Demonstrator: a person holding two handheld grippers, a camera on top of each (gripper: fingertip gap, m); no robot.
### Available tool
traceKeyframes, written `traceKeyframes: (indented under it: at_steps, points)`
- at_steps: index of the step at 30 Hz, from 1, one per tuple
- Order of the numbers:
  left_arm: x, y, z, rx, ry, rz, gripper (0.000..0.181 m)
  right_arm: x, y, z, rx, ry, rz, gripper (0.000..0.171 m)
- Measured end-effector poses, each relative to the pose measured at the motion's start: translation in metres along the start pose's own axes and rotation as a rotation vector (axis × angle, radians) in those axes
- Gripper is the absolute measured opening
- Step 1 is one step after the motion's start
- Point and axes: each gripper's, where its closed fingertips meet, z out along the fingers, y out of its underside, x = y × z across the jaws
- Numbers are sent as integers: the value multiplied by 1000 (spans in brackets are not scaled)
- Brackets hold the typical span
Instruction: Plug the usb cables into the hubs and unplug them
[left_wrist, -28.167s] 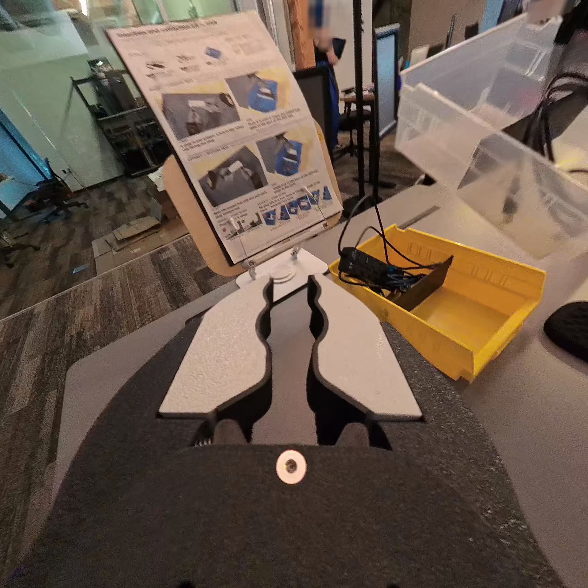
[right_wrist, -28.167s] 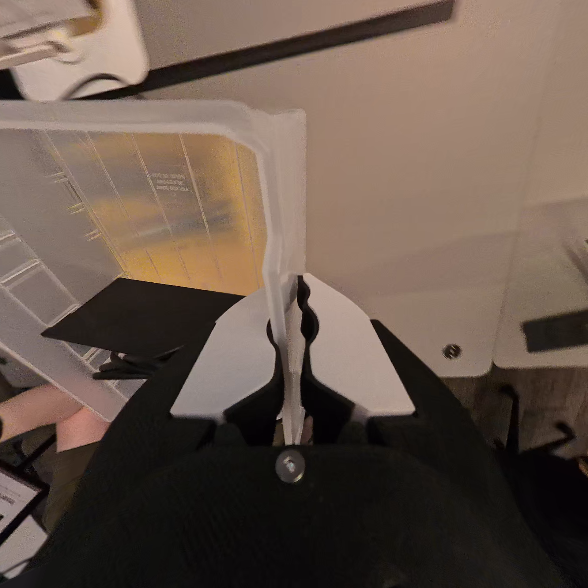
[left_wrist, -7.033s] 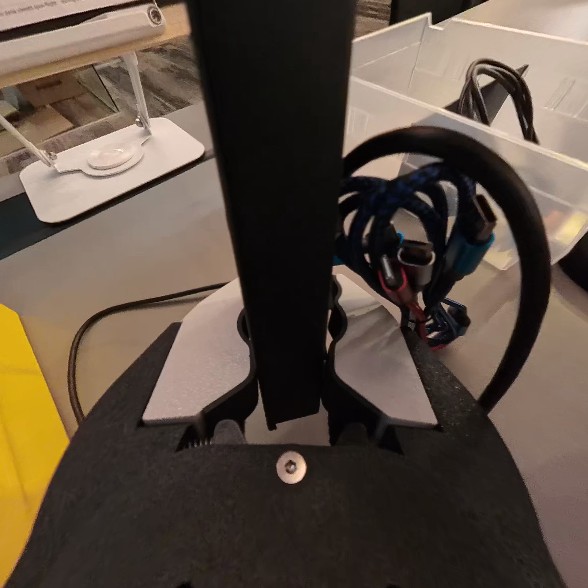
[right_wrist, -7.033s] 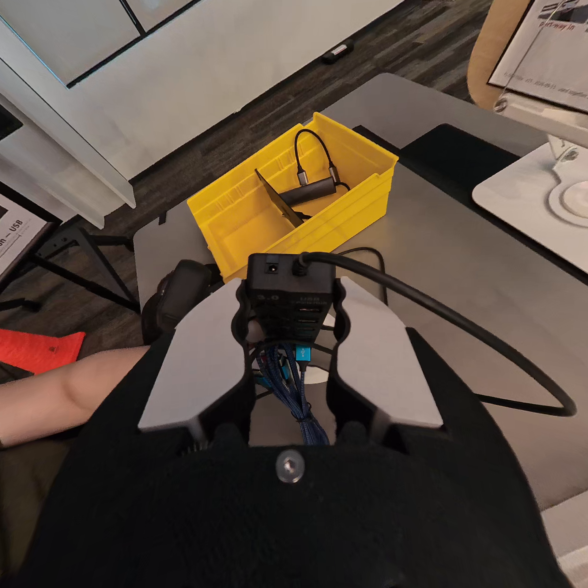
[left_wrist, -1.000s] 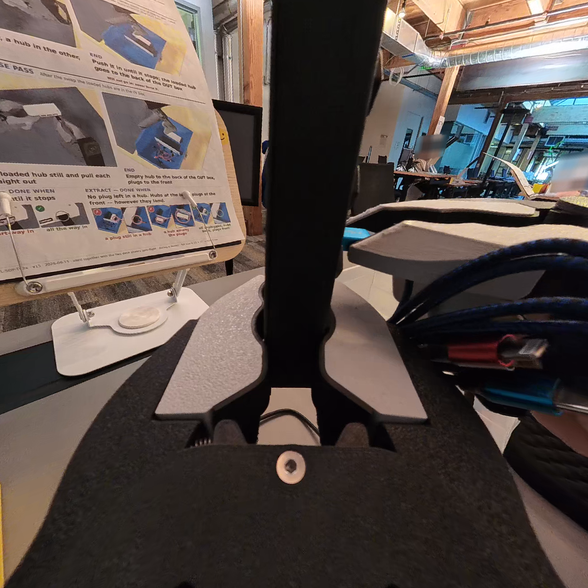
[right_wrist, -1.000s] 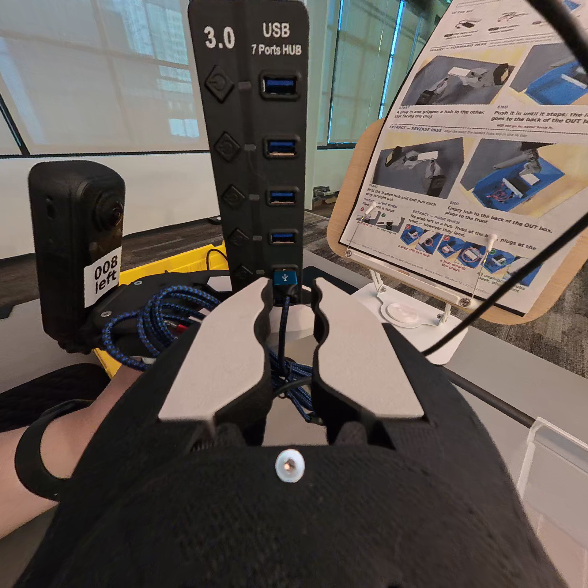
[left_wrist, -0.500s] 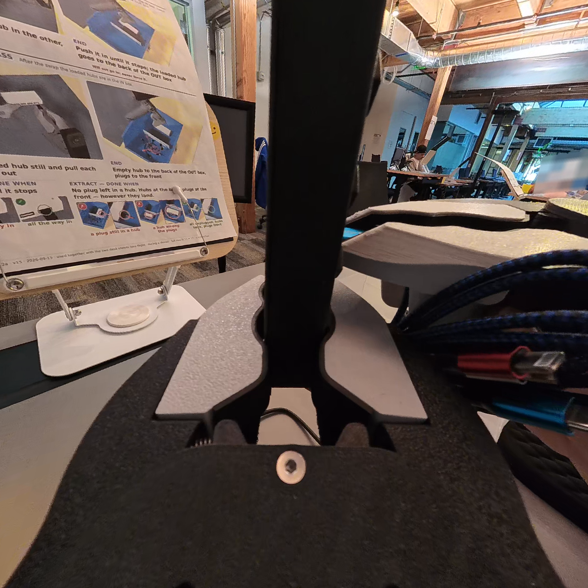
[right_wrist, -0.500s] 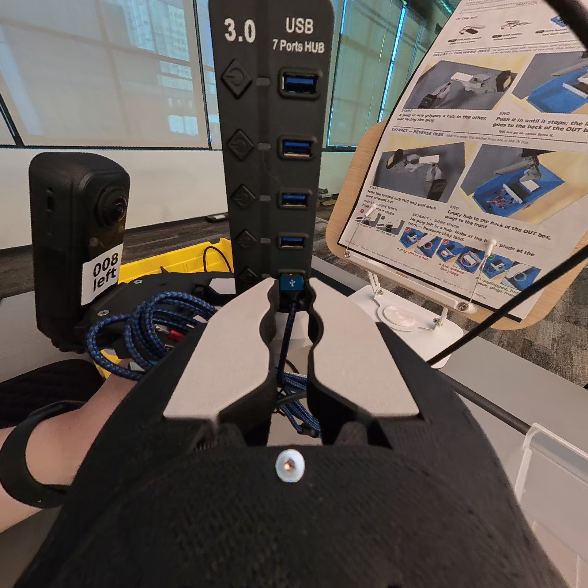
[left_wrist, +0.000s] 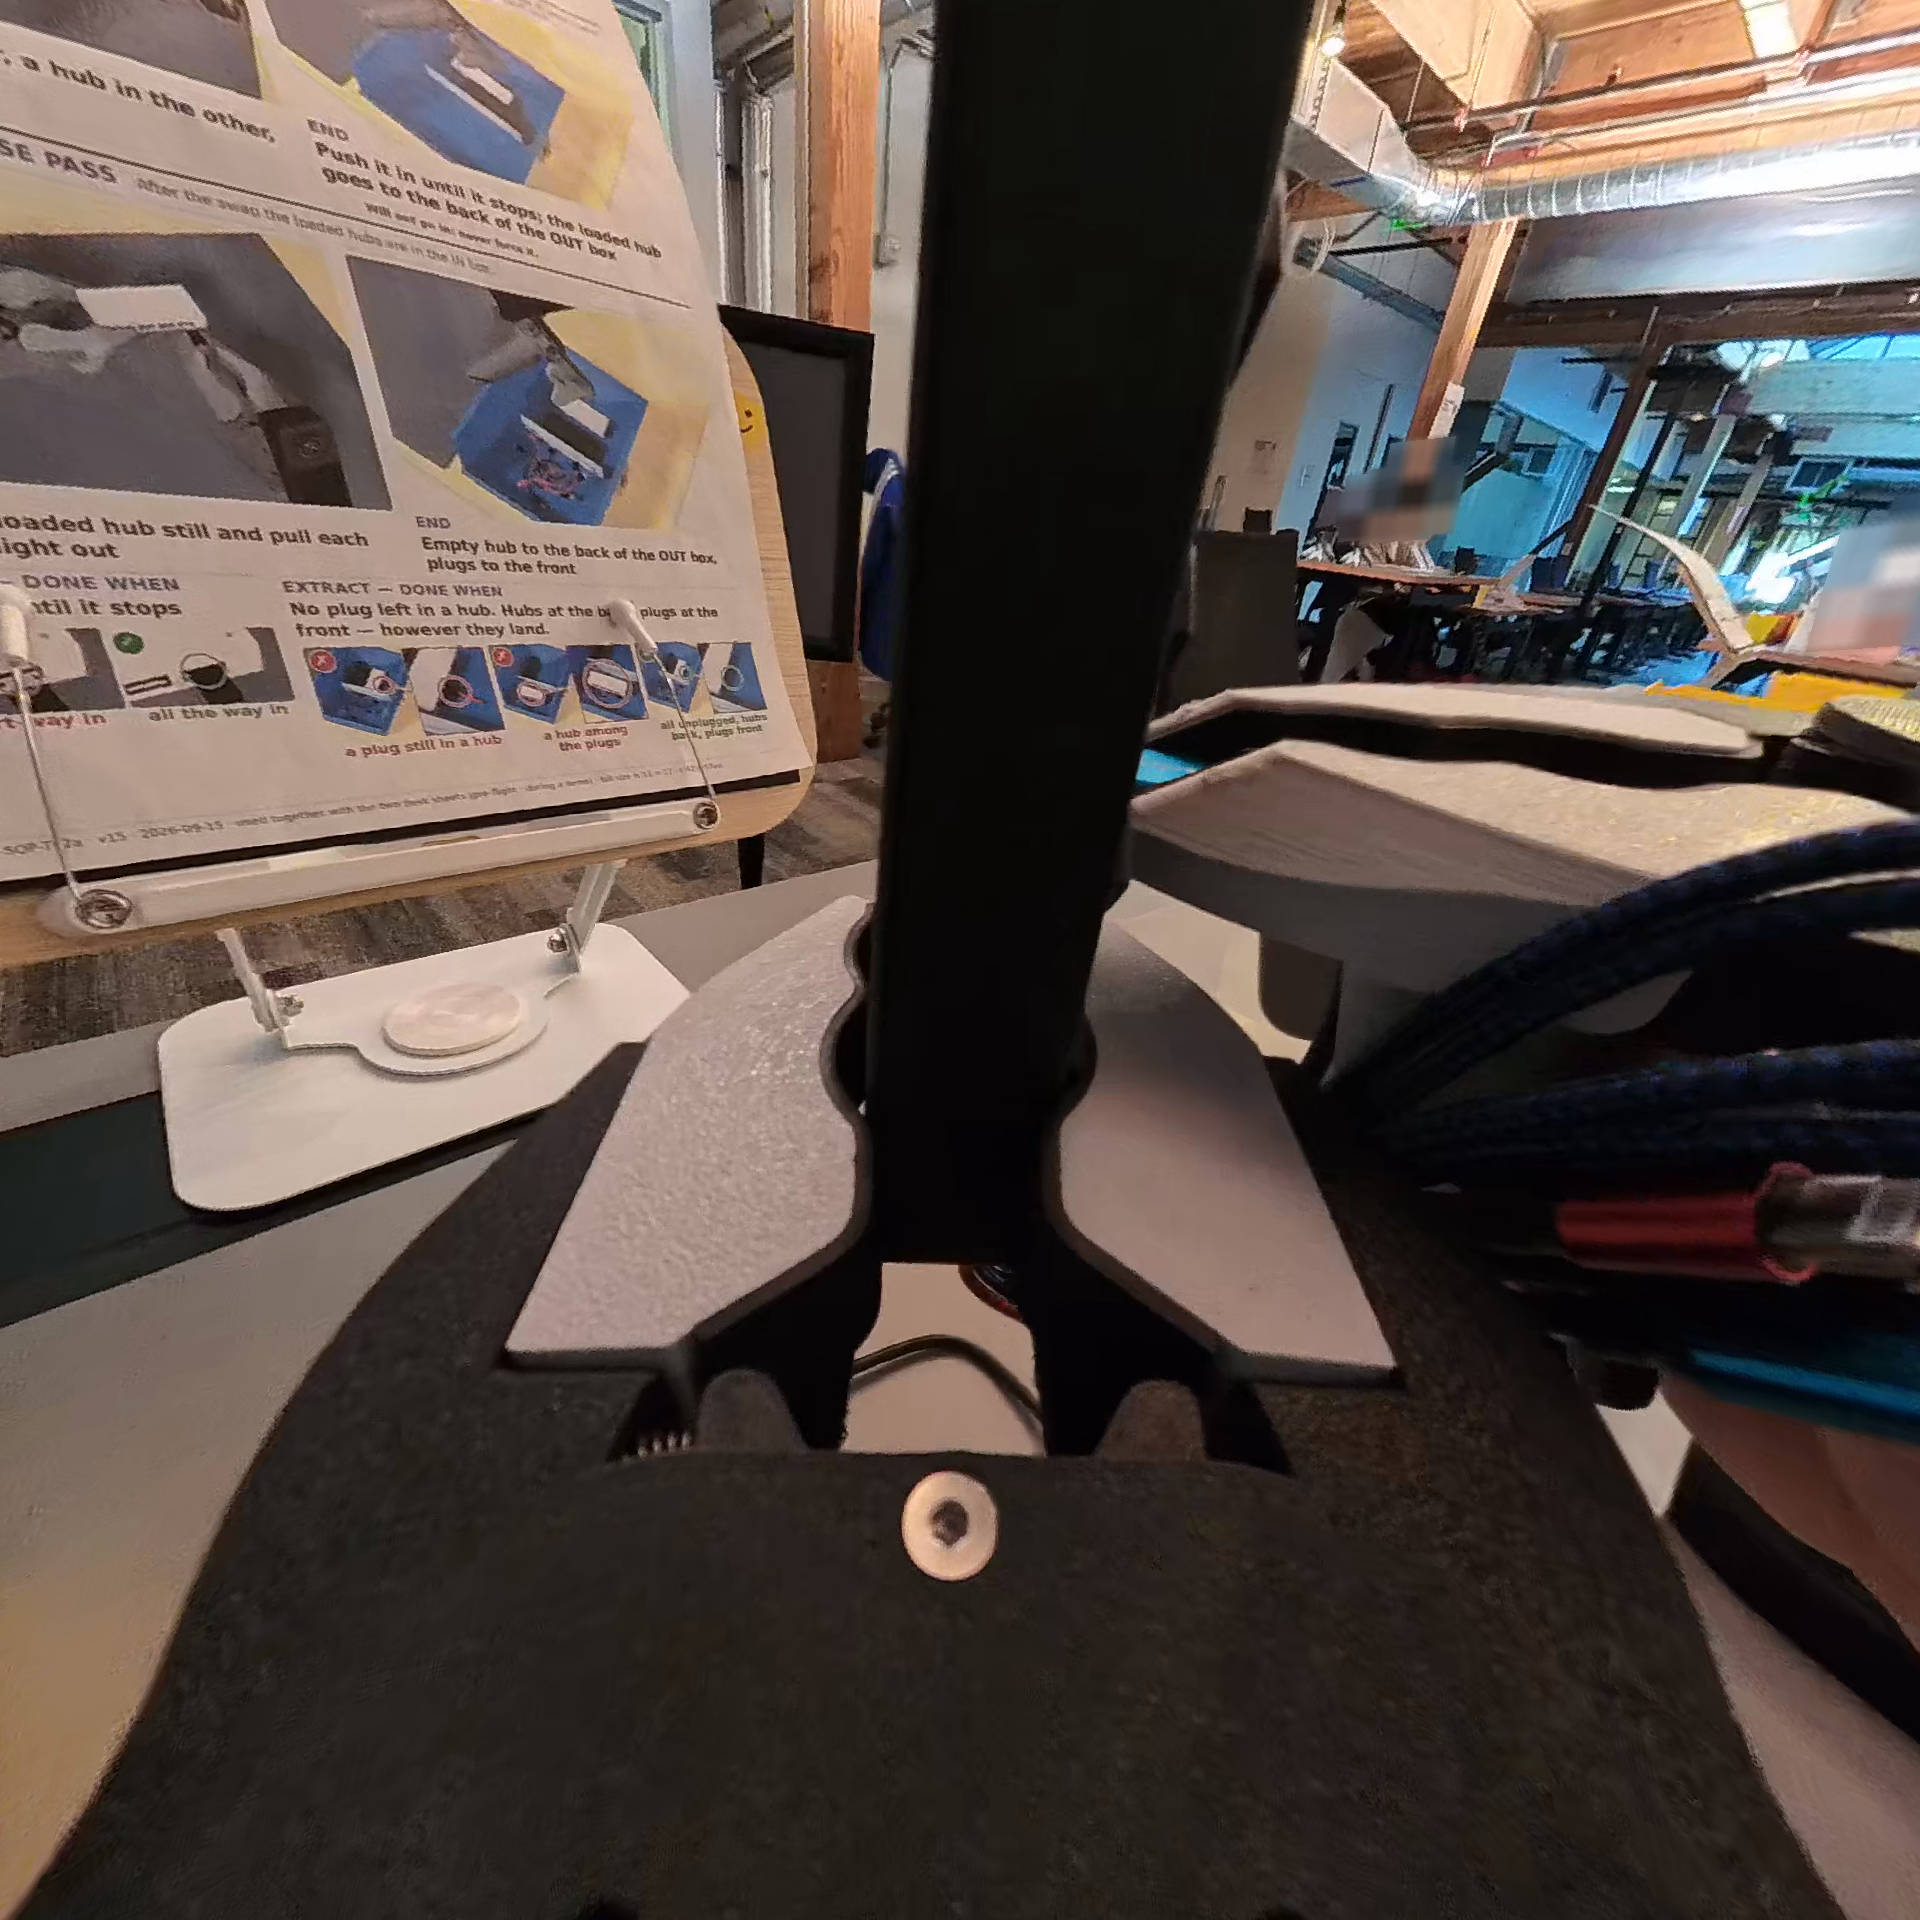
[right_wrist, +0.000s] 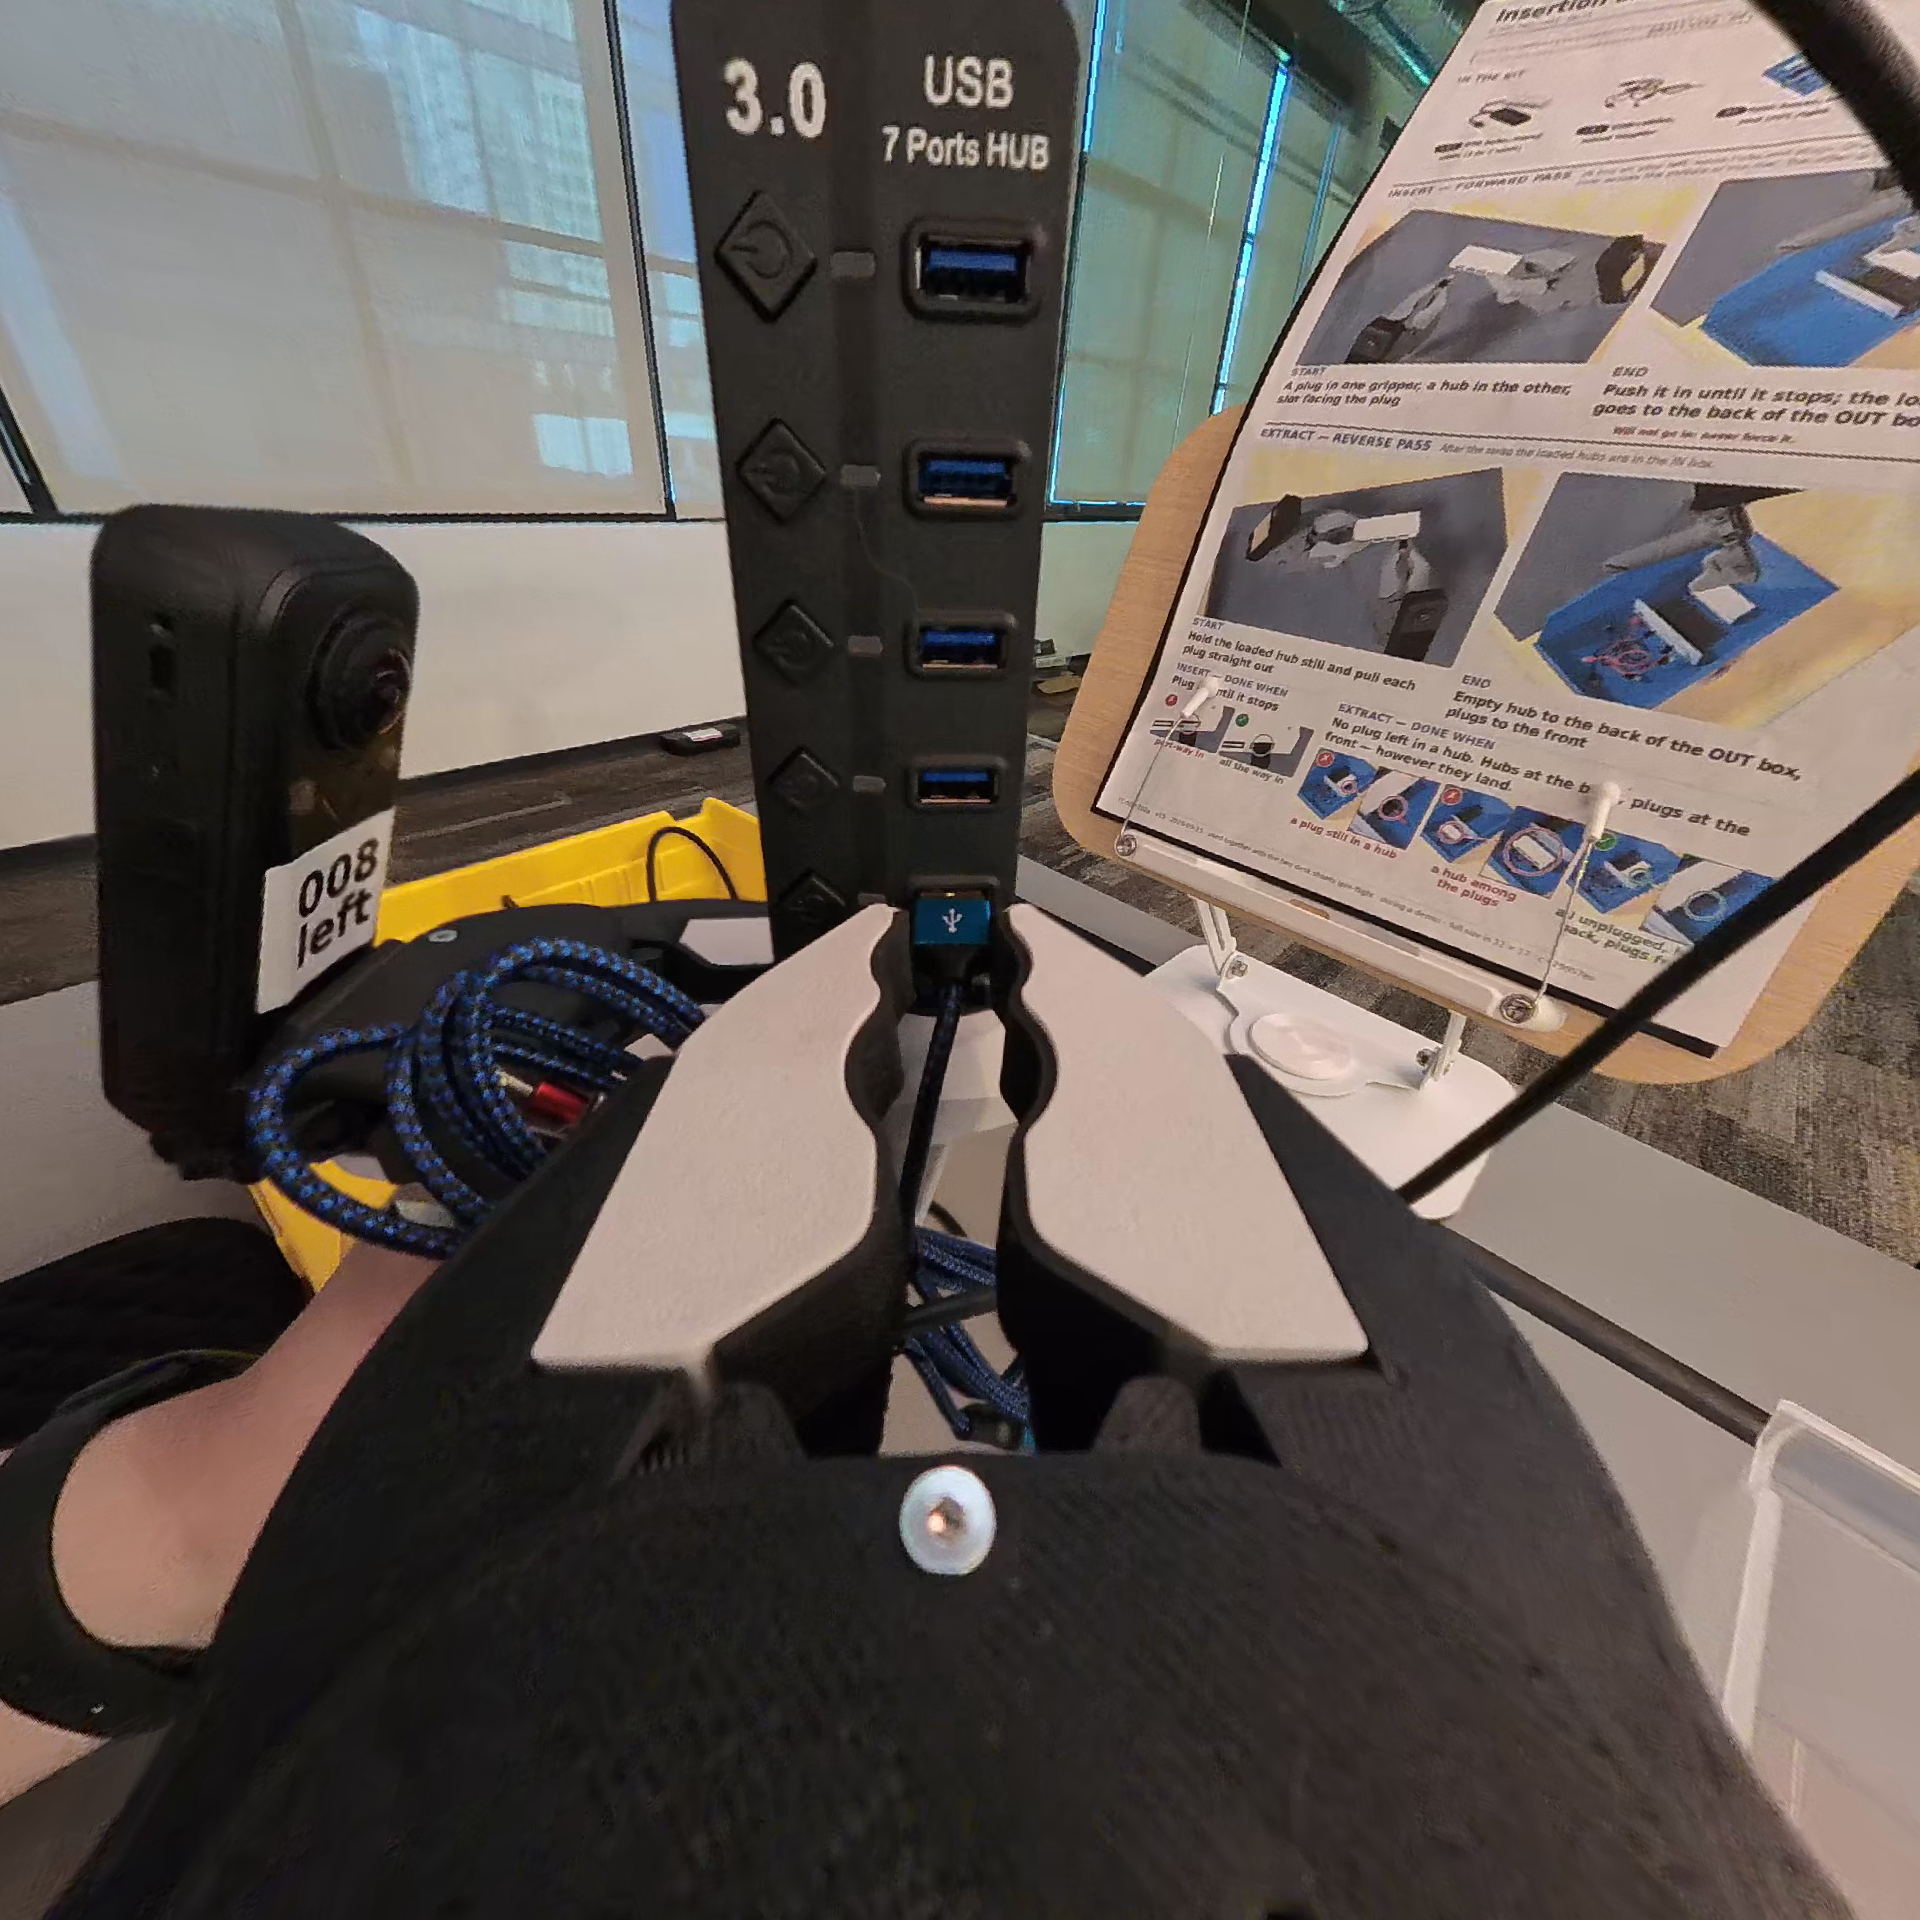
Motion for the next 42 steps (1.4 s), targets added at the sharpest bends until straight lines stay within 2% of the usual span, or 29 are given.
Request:
traceKeyframes:
  at_steps: [12, 14, 17, 19, 23, 27, 28, 32, 34, 37, 42]
  points:
    - [6, -2, 6, -23, 25, 17, 27, 6, -3, -6, -8, 12, 23, 15]
    - [-6, -3, 4, -21, -26, -19, 26, 5, -6, -9, 9, 11, 26, 15]
    - [-34, -15, -7, 32, 30, -203, 27, 4, -17, -19, 30, 13, 6, 15]
    - [-46, -21, -15, 37, -7, -160, 27, 1, -24, -22, 41, -1, 5, 15]
    - [-40, -37, -22, 57, -3, -138, 27, -1, -23, -23, -7, -57, -4, 15]
    - [-43, -66, -43, 78, -21, -90, 31, -8, -4, -20, -142, -184, -65, 15]
    - [-45, -73, -51, 72, -30, -65, 27, -10, 9, -17, -210, -207, -70, 15]
    - [-45, -95, -74, 49, -81, 59, 28, -27, 73, -1, -436, -333, -114, 15]
    - [-45, -99, -80, 34, -112, 114, 27, -42, 96, 0, -507, -448, -81, 15]
    - [-51, -105, -86, 44, -178, 176, 27, -60, 109, -12, -575, -602, -56, 15]
    - [-54, -107, -89, 58, -121, 103, 29, -75, 118, -45, -661, -794, -105, 15]
